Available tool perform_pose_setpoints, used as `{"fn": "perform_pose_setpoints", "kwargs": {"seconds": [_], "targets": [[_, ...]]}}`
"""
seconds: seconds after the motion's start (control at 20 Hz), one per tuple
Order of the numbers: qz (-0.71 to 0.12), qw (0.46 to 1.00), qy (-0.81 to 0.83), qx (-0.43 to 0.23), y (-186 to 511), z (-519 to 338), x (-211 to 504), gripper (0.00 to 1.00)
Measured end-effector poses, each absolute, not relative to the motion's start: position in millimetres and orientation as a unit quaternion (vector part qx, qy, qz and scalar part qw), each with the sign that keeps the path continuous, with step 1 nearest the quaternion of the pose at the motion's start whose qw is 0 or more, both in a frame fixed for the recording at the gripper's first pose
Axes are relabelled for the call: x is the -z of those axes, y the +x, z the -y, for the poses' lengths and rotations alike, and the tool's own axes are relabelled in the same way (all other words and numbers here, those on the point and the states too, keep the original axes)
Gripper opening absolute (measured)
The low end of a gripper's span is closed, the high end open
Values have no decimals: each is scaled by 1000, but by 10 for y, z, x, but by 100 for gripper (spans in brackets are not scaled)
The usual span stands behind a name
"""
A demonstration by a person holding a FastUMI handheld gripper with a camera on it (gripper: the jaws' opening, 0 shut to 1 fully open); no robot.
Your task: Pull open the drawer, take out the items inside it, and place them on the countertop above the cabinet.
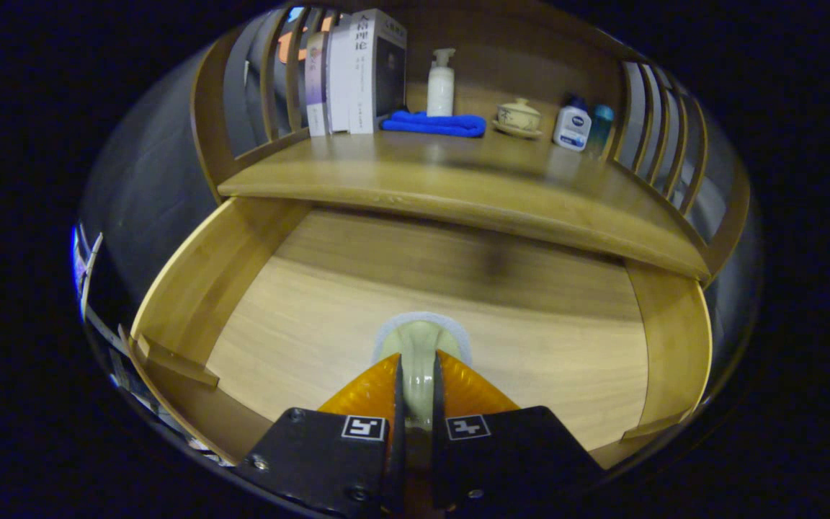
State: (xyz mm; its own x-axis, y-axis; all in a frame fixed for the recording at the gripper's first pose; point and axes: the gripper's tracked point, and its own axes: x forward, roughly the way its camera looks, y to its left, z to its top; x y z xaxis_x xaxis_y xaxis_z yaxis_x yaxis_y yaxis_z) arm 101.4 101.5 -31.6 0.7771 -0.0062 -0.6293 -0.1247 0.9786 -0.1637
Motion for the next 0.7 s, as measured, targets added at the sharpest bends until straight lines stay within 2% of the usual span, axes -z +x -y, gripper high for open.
{"fn": "perform_pose_setpoints", "kwargs": {"seconds": [0.7], "targets": [[-233, 962, -142, -30, 873, -984, -775, 17]]}}
